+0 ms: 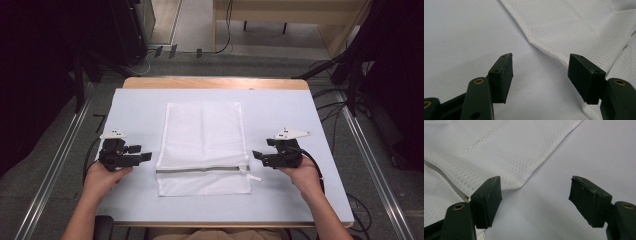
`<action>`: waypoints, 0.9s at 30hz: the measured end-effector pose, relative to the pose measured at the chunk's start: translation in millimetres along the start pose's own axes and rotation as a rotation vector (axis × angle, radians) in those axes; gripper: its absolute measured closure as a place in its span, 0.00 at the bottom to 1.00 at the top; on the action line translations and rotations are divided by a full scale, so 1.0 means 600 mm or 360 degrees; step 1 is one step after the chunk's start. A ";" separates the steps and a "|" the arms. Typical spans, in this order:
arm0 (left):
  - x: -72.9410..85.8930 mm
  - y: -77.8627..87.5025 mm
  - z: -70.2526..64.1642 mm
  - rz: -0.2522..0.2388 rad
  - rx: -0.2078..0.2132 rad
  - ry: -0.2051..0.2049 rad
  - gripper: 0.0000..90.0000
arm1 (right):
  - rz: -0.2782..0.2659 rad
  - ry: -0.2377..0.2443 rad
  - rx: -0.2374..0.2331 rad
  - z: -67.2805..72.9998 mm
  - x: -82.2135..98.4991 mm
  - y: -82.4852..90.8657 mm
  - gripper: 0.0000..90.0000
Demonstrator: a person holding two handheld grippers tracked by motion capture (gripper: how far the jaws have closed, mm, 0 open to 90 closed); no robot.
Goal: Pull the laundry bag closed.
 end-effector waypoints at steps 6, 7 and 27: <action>0.001 0.002 0.007 -0.0011 -0.0019 0.0016 0.41 | -0.0006 -0.0040 0.0045 -0.026 0.006 0.005 0.27; 0.001 0.002 0.007 -0.0010 -0.0022 0.0017 0.41 | -0.0003 -0.0048 0.0044 -0.030 0.007 0.005 0.26; 0.005 0.000 0.018 0.0017 -0.0081 0.0058 0.40 | 0.0089 -0.0107 0.0098 -0.055 0.020 -0.008 0.25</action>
Point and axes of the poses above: each handheld gripper's, and its own axes: y roughly backward along the jaws, x roughly out of its underside, z roughly to its left, the point moved 6 cm from there along -y, roughly forward along the jaws, and after that the axes turned 10 degrees about x, right-handed, at the moved point
